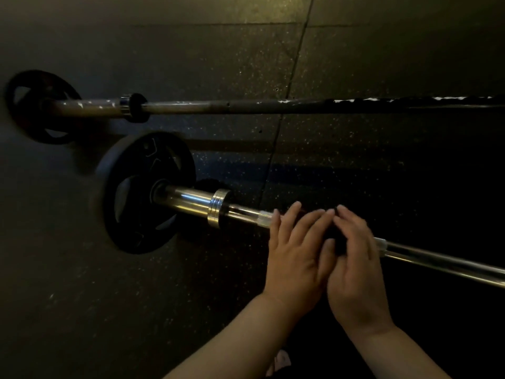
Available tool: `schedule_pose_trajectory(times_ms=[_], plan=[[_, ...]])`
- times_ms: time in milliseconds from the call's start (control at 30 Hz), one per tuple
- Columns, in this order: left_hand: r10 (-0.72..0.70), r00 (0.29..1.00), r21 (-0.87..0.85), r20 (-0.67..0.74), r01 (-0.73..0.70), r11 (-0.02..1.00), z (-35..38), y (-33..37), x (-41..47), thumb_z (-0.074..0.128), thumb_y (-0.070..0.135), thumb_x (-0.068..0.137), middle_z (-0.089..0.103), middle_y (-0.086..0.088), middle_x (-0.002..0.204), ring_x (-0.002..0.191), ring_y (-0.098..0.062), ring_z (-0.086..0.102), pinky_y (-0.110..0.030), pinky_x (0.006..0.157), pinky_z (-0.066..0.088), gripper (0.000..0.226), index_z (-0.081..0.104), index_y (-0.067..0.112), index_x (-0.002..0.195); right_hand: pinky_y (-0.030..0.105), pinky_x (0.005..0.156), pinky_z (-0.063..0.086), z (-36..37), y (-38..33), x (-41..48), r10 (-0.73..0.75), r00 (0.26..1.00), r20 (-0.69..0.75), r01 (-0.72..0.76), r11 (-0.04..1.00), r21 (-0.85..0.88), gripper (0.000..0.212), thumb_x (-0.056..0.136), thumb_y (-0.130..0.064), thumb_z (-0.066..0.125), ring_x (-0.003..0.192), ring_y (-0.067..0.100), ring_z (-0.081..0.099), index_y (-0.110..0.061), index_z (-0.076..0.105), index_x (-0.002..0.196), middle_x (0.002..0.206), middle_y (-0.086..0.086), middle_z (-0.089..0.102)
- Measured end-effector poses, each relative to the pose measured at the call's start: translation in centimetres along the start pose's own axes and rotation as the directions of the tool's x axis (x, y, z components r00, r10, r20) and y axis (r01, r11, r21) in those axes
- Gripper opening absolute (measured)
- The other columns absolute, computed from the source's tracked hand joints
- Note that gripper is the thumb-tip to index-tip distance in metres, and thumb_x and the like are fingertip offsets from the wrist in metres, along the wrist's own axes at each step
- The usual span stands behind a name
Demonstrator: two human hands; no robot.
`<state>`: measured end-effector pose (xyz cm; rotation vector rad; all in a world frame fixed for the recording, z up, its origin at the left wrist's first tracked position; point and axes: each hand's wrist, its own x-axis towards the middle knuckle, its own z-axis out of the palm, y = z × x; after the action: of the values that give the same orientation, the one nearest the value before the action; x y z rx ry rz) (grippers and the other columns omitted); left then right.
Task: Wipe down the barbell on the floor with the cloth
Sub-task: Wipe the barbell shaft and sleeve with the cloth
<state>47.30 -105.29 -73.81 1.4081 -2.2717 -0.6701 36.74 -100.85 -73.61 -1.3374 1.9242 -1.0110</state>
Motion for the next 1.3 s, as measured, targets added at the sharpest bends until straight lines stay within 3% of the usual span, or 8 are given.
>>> schedule_pose_trajectory(times_ms=[133,333,567,633,767,933,1133,1300], plan=[[0.125,0.988,0.196,0.086,-0.139,0.971,-1.3,-2.5,0.7,0.044,0.037,0.103,0.057,0.003,0.133,0.14,-0.02,0.037,-0.044,0.123,0.011,0.034,0.058,0.024,0.131,0.033,0.127,0.011,-0.1,0.1,-0.2,-0.039,0.999,0.022,0.044,0.957,-0.285,0.052,0.099,-0.022,0.033,0.15,0.015,0.028,-0.017,0.036,0.151,0.16,0.0,0.036],[-0.352,0.915,0.08,-0.199,0.373,0.924,-3.4,-4.0,1.4,0.03,0.03,0.102,0.057,0.003,0.125,0.139,-0.017,0.034,-0.048,0.119,0.025,0.033,0.06,0.022,0.114,0.038,0.123,0.019,-0.1,-0.1,0.2,-0.014,1.0,0.015,0.019,0.915,-0.402,0.053,0.098,-0.024,0.031,0.142,0.018,0.042,-0.012,0.043,0.148,0.153,0.005,0.047],[0.042,0.998,0.215,0.056,-0.053,0.975,-1.5,-2.6,0.4,0.046,0.046,0.101,0.053,0.003,0.132,0.143,-0.021,0.032,-0.048,0.122,0.014,0.037,0.055,0.025,0.13,0.04,0.12,0.021,-0.8,0.7,0.2,-0.065,0.995,0.071,0.092,0.854,-0.513,0.064,0.083,-0.017,0.04,0.136,0.022,0.043,-0.007,0.045,0.146,0.15,0.011,0.05],[0.006,1.0,0.223,-0.002,-0.006,0.975,-2.5,-4.4,0.2,0.044,0.036,0.102,0.055,0.003,0.133,0.144,-0.018,0.031,-0.046,0.122,0.016,0.031,0.057,0.023,0.127,0.042,0.118,0.024,-1.0,1.0,0.2,-0.099,0.992,0.082,0.128,0.846,-0.518,0.066,0.081,-0.017,0.038,0.133,0.025,0.044,-0.005,0.046,0.145,0.149,0.013,0.051],[-0.345,0.915,0.036,-0.209,0.36,0.932,-3.0,-4.4,0.8,0.033,0.032,0.101,0.05,0.004,0.137,0.146,-0.013,0.023,-0.042,0.122,0.019,0.033,0.058,0.02,0.119,0.041,0.12,0.021,-0.5,0.7,0.3,-0.1,0.992,0.074,0.124,0.851,-0.51,0.065,0.082,-0.018,0.036,0.134,0.024,0.043,-0.005,0.046,0.145,0.148,0.013,0.052],[0.005,1.0,0.138,-0.008,-0.004,0.99,-2.1,-3.2,0.6,0.043,0.023,0.1,0.058,0.001,0.13,0.14,-0.015,0.036,-0.038,0.123,0.013,0.028,0.059,0.017,0.122,0.045,0.119,0.024,-0.2,0.7,0.1,-0.055,0.995,0.08,0.09,0.835,-0.543,0.065,0.082,-0.018,0.037,0.135,0.028,0.048,-0.006,0.045,0.145,0.15,0.012,0.051],[-0.318,0.933,0.03,-0.169,0.328,0.944,-2.4,-3.0,1.4,0.037,0.032,0.101,0.056,0.004,0.125,0.139,-0.013,0.032,-0.049,0.121,0.019,0.027,0.059,0.022,0.114,0.046,0.12,0.023,-0.4,0.7,0.3,-0.061,0.993,0.098,0.106,0.826,-0.554,0.056,0.092,-0.027,0.037,0.132,0.027,0.049,-0.007,0.048,0.143,0.145,0.011,0.054],[0.023,1.0,0.176,0.013,-0.024,0.984,-1.7,-2.3,1.4,0.043,0.034,0.102,0.061,0.003,0.123,0.133,-0.016,0.043,-0.041,0.123,0.014,0.027,0.061,0.022,0.118,0.05,0.118,0.03,-0.6,0.8,0.4,-0.057,0.99,0.128,0.12,0.811,-0.572,0.06,0.088,-0.034,0.042,0.131,0.029,0.051,-0.009,0.049,0.142,0.142,0.01,0.055]])
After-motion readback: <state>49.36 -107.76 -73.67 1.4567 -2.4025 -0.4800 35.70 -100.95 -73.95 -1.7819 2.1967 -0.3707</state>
